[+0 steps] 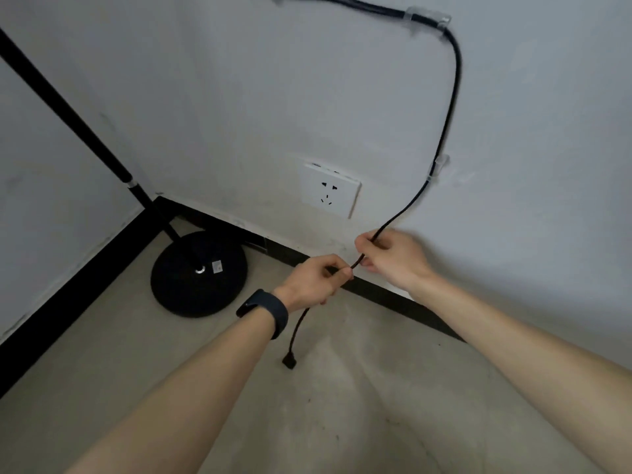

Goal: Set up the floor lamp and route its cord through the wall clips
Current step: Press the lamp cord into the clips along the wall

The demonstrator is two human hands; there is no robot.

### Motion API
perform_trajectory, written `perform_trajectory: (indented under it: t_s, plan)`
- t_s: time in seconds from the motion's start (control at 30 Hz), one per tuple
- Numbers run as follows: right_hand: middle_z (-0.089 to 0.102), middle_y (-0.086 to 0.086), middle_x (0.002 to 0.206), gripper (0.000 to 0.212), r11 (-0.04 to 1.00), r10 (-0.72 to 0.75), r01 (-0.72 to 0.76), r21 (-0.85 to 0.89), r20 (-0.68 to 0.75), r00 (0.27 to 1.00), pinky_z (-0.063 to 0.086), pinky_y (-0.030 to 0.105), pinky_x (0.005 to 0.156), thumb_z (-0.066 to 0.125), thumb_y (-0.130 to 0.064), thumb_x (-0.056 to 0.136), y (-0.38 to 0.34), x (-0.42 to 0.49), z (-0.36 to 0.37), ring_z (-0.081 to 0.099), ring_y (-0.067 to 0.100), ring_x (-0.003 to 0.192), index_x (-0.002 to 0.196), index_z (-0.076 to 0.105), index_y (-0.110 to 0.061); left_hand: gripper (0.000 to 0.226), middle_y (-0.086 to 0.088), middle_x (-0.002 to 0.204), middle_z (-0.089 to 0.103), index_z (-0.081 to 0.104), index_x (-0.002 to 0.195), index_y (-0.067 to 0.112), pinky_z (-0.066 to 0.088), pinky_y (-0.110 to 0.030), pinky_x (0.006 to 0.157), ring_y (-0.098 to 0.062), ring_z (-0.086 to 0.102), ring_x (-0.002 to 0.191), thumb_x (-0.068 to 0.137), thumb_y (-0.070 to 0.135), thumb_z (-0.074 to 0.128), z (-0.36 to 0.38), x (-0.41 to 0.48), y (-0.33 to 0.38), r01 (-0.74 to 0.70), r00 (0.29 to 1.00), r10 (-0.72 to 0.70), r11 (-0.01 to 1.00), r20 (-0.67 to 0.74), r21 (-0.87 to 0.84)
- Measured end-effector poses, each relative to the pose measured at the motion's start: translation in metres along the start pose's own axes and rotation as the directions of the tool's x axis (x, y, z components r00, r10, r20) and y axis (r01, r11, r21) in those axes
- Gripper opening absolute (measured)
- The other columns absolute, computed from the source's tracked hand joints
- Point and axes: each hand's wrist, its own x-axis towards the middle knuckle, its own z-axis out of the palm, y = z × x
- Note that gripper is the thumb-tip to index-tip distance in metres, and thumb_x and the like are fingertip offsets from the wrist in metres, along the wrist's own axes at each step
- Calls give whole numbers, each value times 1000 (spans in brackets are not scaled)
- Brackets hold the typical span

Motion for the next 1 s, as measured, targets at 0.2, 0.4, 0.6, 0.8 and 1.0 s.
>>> perform_trajectory:
  t_s: [0.2,0.4,0.6,0.8,1.0]
  plan:
    - [73,10,74,31,983,158,-148,108,-86,984,60,21,59,54,-28,103,23,14,14,68,15,60,85,70,-8,23,6,72,67,68,100,21,47,-17,57,-9,61,63,100,40,56,0,13,-24,81,996,-83,995,20,59]
    - [74,9,75,33,969,233,-216,116,-153,960,62,40,69,56,-33,101,44,17,28,66,20,60,82,69,-10,32,-1,101,65,73,105,23,47,-29,84,-16,60,90,103,42,48,-7,1,-79,243,969,-247,959,12,147]
    - [75,7,85,18,925,287,-296,238,73,955,63,32,70,64,-27,99,46,24,46,72,25,75,105,67,-11,28,3,100,76,78,98,28,54,-31,79,-18,68,95,95,47,58,-11,44,-66,134,978,-87,960,-190,246]
    - [74,8,84,23,870,385,-394,297,91,919,63,32,71,62,-25,100,48,37,53,71,22,73,108,67,-4,27,6,101,77,78,96,34,57,-37,86,-16,69,99,91,50,57,-9,59,-68,90,968,-52,985,-247,148]
    - [73,6,90,13,724,454,-427,542,92,886,61,29,64,64,-23,99,54,40,57,69,17,69,98,65,-10,24,10,89,75,74,84,42,54,-33,80,-14,68,92,86,55,55,-16,56,-71,31,967,3,991,-254,129]
